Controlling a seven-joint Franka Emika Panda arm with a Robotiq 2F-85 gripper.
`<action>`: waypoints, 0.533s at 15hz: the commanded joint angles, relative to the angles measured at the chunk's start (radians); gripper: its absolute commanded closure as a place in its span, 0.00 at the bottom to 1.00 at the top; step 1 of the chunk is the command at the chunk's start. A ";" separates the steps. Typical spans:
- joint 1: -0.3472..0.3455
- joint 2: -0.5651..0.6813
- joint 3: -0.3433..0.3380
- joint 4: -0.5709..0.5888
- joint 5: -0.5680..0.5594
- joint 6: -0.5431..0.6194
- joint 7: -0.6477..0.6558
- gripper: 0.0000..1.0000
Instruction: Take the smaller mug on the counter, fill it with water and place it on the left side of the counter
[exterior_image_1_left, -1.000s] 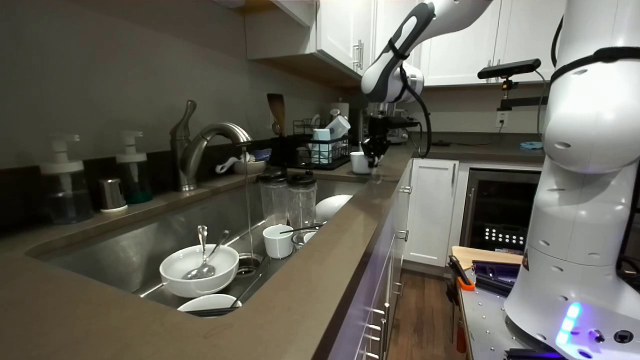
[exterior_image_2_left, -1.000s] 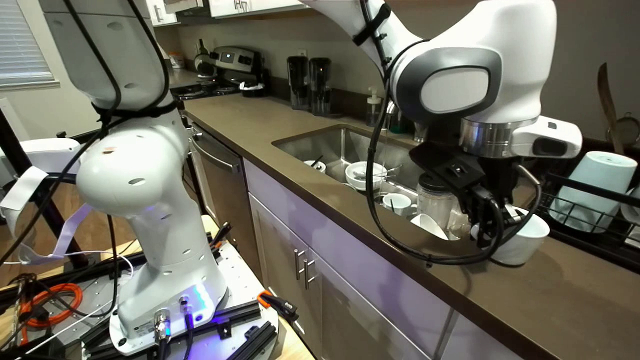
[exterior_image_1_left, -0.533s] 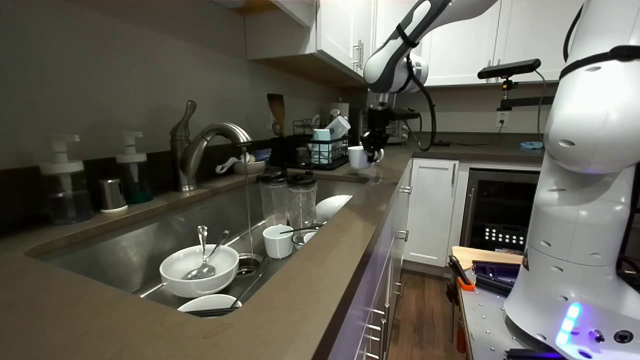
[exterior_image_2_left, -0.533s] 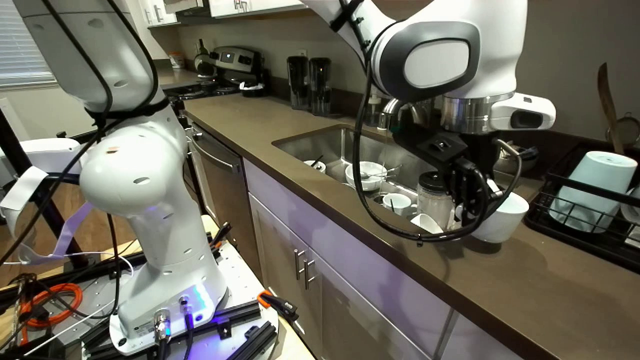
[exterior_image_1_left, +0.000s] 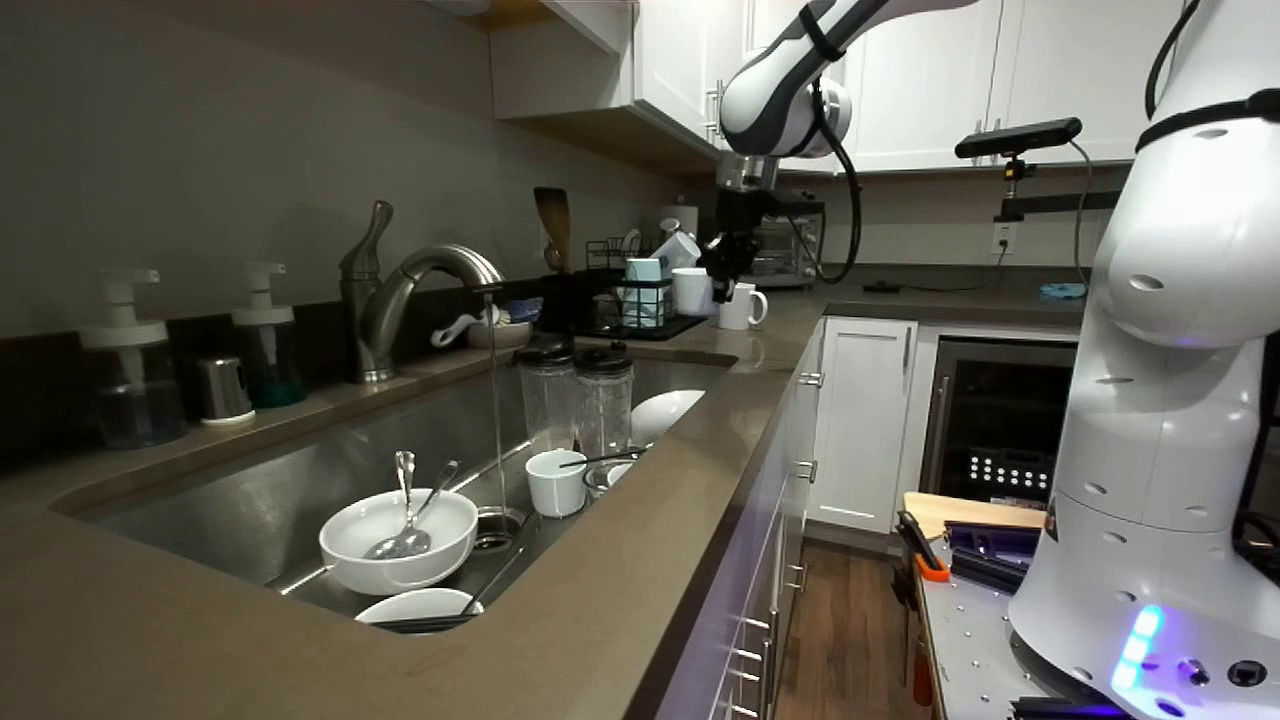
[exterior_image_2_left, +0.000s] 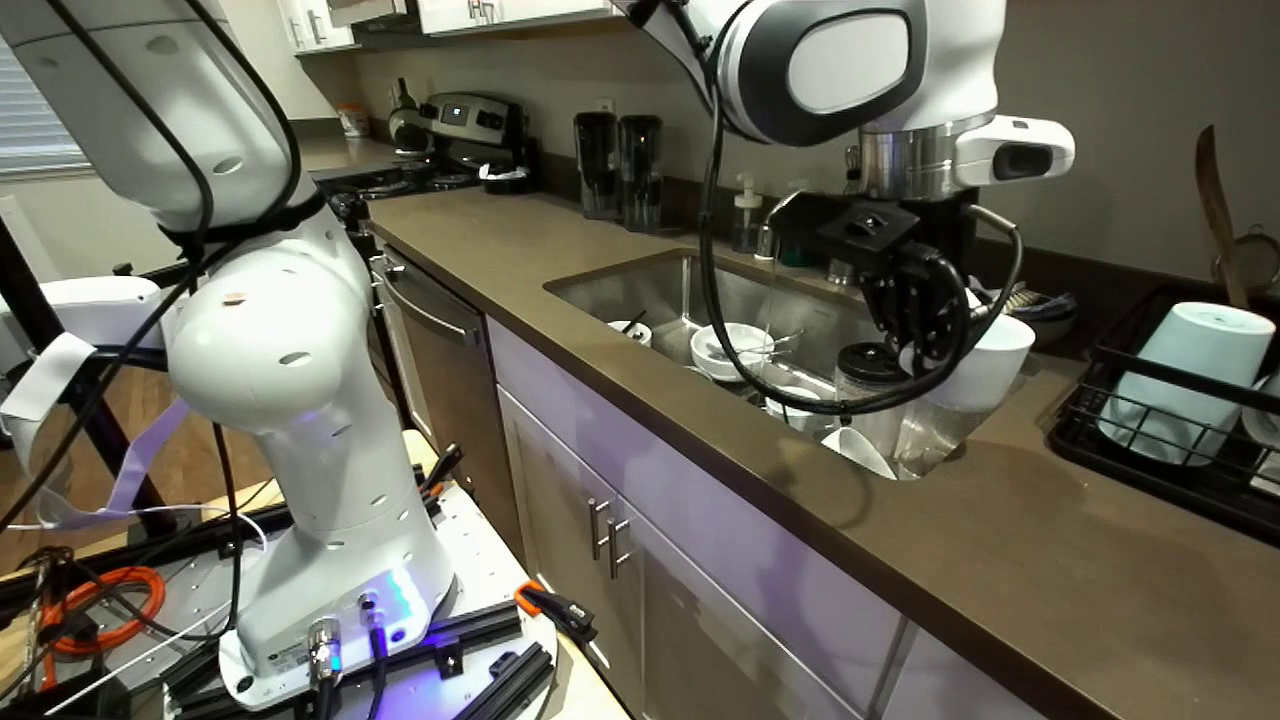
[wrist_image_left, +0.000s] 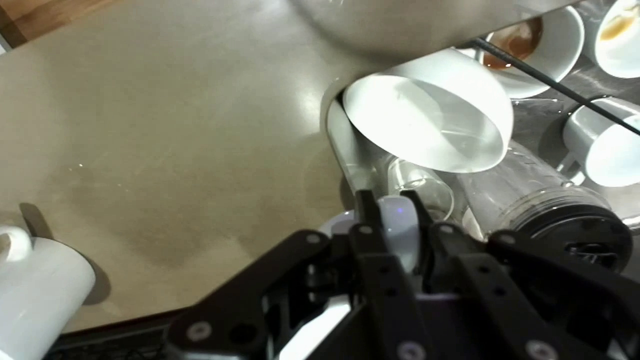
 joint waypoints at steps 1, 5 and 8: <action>0.032 -0.020 0.020 0.010 -0.009 -0.014 -0.020 0.96; 0.072 -0.013 0.044 0.019 -0.004 -0.017 -0.031 0.96; 0.096 -0.013 0.064 0.020 -0.008 -0.016 -0.033 0.96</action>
